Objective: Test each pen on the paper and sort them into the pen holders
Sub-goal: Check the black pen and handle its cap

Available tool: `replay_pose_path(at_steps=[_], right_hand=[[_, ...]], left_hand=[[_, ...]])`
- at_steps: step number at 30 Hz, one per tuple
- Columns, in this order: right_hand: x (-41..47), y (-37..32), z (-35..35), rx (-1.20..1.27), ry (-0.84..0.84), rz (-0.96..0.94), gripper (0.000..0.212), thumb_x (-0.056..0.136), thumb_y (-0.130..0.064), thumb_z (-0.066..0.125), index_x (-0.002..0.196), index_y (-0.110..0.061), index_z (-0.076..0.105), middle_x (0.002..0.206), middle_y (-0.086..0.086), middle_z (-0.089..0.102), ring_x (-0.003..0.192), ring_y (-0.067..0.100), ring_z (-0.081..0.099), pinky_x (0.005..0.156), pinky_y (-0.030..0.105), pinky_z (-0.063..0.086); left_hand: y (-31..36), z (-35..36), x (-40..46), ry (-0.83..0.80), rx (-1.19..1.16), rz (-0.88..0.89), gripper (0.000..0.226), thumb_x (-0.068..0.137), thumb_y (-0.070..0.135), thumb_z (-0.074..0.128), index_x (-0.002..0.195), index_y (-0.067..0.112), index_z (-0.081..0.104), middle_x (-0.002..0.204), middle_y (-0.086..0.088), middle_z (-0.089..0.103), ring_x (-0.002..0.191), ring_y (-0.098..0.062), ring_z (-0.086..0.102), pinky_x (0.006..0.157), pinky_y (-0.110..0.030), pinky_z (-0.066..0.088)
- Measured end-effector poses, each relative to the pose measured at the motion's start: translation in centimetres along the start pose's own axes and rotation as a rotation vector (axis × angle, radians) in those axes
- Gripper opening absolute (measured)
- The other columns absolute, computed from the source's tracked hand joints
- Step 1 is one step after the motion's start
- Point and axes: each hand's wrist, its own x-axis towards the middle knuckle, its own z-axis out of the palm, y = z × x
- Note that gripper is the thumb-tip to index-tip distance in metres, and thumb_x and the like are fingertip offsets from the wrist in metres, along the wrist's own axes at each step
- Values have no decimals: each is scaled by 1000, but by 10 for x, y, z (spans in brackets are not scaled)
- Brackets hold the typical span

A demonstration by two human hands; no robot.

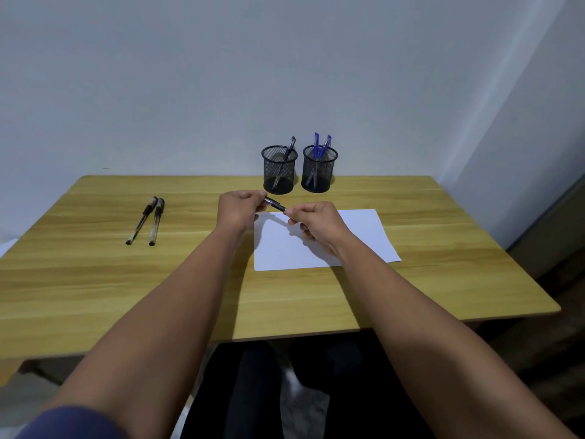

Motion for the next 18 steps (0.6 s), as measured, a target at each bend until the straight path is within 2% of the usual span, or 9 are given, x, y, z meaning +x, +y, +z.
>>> replay_pose_path(at_steps=[2,4,5,7,8,10,11,15,18], right_hand=[[-7,-5,-11,-77,8,-7,10,101,-12,72,102,-7,81,78,3,73,58,13,48,51,21,39],[-16,-12,-25,-164,20,-28,11,102,-16,71,101,-8,79,81,2,74,60,9,56,50,17,41],[-20,-16,-32,-186,31,-48,11,103,-16,70,101,-7,78,83,3,74,59,6,59,49,13,42],[-28,-18,-49,-206,100,-80,11,103,-15,69,99,-7,76,88,7,74,61,4,62,48,9,43],[-32,-18,-61,-217,156,-93,13,103,-16,70,96,-7,76,89,8,75,65,8,63,51,11,46],[-42,-14,-86,-257,281,-110,18,100,-18,71,92,-4,80,88,9,78,72,13,63,67,23,55],[-49,-11,-101,-280,341,-113,18,98,-18,71,92,-5,81,88,9,79,73,14,63,72,29,54],[-93,9,-174,-293,642,-99,18,96,-21,70,83,-12,79,73,-3,73,64,14,59,63,30,52],[-128,31,-237,-359,869,-87,19,96,-31,68,85,-21,81,78,-5,73,77,14,67,67,28,49]], left_hand=[[4,9,-5,-23,32,30,18,99,21,65,109,10,76,97,-6,77,90,-16,73,71,-26,51],[10,23,-12,-73,96,90,24,102,23,61,119,12,72,109,-7,76,89,-14,72,71,-24,51],[13,31,-16,-103,146,135,30,103,24,58,128,11,68,115,-6,74,93,-15,71,74,-25,52],[16,52,-26,-133,266,241,41,103,27,55,141,10,59,127,-6,69,108,-18,66,90,-32,53],[16,64,-30,-139,325,290,44,103,29,54,143,11,56,130,-6,68,112,-17,63,95,-32,49],[16,89,-39,-178,416,342,48,102,33,54,145,11,54,130,-4,66,112,-16,60,93,-29,42],[15,103,-45,-215,462,359,51,101,35,56,147,12,52,131,-4,66,115,-18,61,92,-29,42],[3,175,-74,-419,677,487,54,99,39,58,147,17,52,138,-4,64,125,-25,60,101,-37,46],[-10,231,-105,-568,839,594,55,96,46,56,145,21,54,145,-2,60,131,-28,56,105,-41,47]])
